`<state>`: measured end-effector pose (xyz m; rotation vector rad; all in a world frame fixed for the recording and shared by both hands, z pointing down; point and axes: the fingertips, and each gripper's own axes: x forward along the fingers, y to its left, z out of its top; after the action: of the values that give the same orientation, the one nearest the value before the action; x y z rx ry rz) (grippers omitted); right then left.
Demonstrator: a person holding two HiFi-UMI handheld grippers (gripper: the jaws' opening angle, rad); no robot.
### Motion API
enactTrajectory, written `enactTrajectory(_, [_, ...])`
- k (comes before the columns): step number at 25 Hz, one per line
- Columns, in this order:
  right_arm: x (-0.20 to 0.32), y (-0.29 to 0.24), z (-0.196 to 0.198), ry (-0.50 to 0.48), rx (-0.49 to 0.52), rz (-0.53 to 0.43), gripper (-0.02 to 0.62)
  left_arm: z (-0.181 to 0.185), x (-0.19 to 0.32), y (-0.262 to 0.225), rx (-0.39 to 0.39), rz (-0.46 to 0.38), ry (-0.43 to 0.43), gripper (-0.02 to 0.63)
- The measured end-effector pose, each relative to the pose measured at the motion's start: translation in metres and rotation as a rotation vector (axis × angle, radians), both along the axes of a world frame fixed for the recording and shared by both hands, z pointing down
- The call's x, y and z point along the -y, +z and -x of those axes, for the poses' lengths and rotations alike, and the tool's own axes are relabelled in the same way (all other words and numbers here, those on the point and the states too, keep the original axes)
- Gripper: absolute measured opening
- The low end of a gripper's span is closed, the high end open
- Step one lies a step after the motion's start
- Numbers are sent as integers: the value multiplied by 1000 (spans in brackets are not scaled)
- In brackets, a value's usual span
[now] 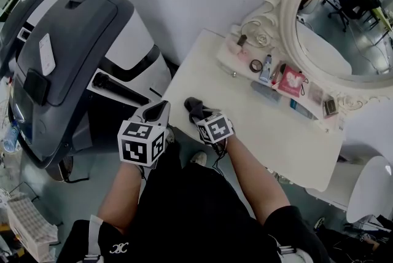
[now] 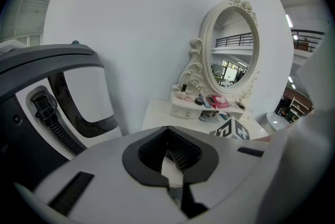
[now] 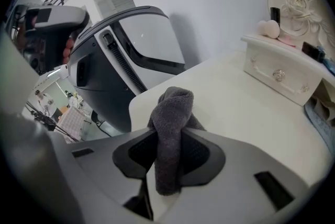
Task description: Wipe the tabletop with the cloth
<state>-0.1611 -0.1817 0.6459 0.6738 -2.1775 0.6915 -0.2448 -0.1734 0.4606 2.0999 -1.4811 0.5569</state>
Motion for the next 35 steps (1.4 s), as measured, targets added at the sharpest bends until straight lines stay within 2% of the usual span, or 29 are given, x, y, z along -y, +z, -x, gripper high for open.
enactTrajectory(6, [-43, 5, 12, -83, 23, 46, 110, -2, -1, 0, 8, 0, 7, 6])
enactTrajectory(15, [-63, 6, -1, -161, 14, 33, 110, 4, 3, -4, 25, -3, 0, 6])
enactTrajectory(20, [-37, 5, -26, -93, 21, -29, 110, 8, 4, -4, 30, 2, -2, 6])
enactTrajectory(27, [39, 7, -97, 111, 3, -36, 110, 4, 0, 1, 37, 14, 9, 6])
enactTrajectory(35, [107, 2, -153, 265, -20, -79, 112, -1, -4, 1, 54, 20, 23, 6])
